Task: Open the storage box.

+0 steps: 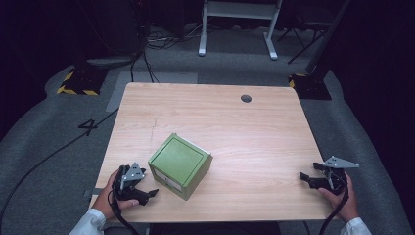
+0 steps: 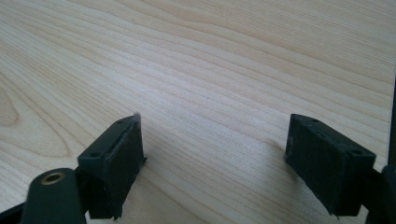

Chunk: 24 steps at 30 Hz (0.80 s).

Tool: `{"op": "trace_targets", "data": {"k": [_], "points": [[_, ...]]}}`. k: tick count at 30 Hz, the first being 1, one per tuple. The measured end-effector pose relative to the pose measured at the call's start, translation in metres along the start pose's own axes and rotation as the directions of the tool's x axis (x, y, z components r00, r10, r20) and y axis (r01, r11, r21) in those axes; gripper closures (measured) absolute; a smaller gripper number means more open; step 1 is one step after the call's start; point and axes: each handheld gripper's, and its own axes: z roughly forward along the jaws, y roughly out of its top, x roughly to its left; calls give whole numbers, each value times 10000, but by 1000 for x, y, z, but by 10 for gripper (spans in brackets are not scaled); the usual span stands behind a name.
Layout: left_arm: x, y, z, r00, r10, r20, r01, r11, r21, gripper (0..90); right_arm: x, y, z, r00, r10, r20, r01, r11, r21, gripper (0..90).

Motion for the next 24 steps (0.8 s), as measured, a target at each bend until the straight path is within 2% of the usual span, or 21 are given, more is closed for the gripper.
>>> {"op": "trace_targets", "data": {"k": [5, 9, 11, 15, 16, 17, 18, 19, 23, 24], "points": [[0, 0, 0, 10000, -3, 5, 3, 10000, 4, 96, 1, 1, 1, 10000, 4, 33, -4, 10000, 9, 189], [0, 0, 0, 10000, -16, -8, 16, 10000, 0, 96, 4, 8, 4, 9993, -222, 290, 221, 9998, 29, 195], [0, 0, 0, 10000, -75, -37, 75, 10000, 5, 96, 8, 15, 4, 9992, -355, 196, 358, 9992, -171, 199], [0, 2, 2, 9998, -165, -142, 165, 9999, -6, 95, 23, 45, -1, 9943, -1059, -148, 1048, 9928, -582, 205], [0, 2, 2, 9998, -165, -142, 165, 9999, -6, 95, 23, 45, -1, 9943, -1059, -148, 1048, 9928, -582, 205], [-1, 3, 3, 9994, -285, -215, 284, 9996, -15, 96, 30, 62, -3, 9913, -1265, -351, 1231, 9887, -857, 206], [-1, 3, 3, 9994, -285, -215, 284, 9996, -15, 96, 30, 62, -3, 9913, -1265, -351, 1231, 9887, -857, 206], [0, 4, 4, 9992, -306, -264, 306, 9995, -2, 96, 39, 79, 0, 9855, -1610, -540, 1554, 9833, -952, 209], [1, 8, 7, 9986, -408, -349, 407, 9992, -14, 96, 60, 110, 12, 9695, -2231, -1017, 2138, 9723, -946, 221], [1, 8, 7, 9986, -408, -349, 407, 9992, -14, 96, 60, 110, 12, 9695, -2231, -1017, 2138, 9723, -946, 221]]}}
